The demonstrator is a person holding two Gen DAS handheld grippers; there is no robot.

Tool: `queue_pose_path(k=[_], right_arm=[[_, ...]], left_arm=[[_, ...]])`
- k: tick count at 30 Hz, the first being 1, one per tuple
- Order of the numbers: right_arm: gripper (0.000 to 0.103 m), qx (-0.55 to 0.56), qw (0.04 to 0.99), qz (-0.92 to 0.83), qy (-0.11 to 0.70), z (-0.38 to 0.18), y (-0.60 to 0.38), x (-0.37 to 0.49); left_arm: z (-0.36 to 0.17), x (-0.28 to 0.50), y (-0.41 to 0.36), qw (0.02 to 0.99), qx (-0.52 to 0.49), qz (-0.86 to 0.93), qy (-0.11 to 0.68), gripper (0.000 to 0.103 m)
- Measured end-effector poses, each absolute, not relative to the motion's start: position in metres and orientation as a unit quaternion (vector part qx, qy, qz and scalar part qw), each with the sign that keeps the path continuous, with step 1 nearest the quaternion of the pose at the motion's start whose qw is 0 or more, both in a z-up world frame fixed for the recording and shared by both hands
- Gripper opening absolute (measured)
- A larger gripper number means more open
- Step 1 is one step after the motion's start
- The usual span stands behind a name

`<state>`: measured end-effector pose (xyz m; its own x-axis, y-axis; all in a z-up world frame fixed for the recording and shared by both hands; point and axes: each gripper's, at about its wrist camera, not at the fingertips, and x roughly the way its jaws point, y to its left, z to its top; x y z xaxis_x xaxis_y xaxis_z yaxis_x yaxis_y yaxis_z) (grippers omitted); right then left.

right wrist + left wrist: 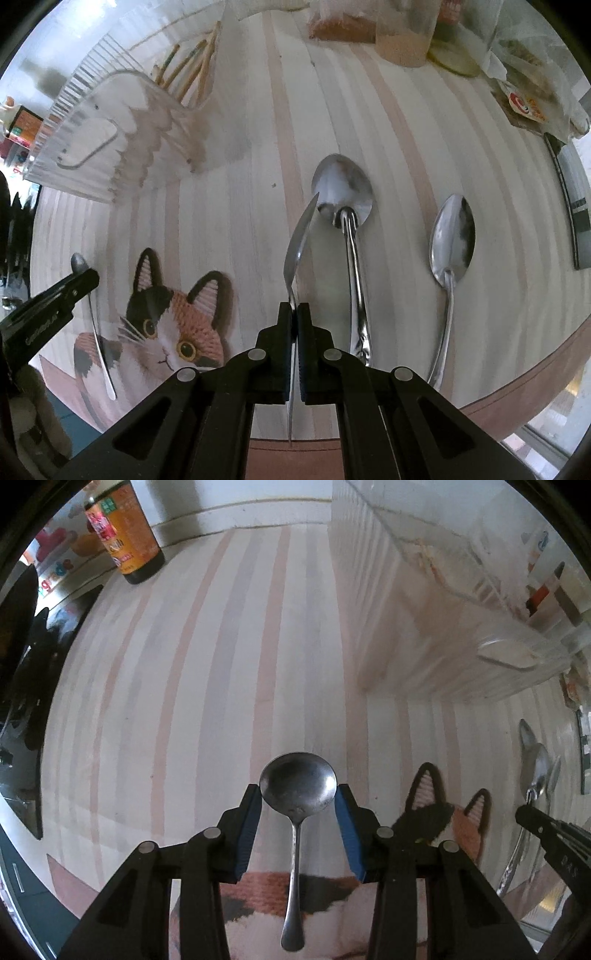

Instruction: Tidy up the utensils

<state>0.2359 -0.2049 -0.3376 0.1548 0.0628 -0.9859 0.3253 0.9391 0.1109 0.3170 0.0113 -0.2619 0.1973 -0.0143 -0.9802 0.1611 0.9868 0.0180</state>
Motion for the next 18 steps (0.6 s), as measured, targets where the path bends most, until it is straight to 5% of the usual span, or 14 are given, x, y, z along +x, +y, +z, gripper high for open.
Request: queue_pose_path(k=[18], right_arm=[[0.002,0.159,0.808,-0.062,0.563,-0.244,-0.214,0.243]], left_arm=[[-0.169,0.304,0.023,0.830,0.035,-0.057,0.553,0.037]])
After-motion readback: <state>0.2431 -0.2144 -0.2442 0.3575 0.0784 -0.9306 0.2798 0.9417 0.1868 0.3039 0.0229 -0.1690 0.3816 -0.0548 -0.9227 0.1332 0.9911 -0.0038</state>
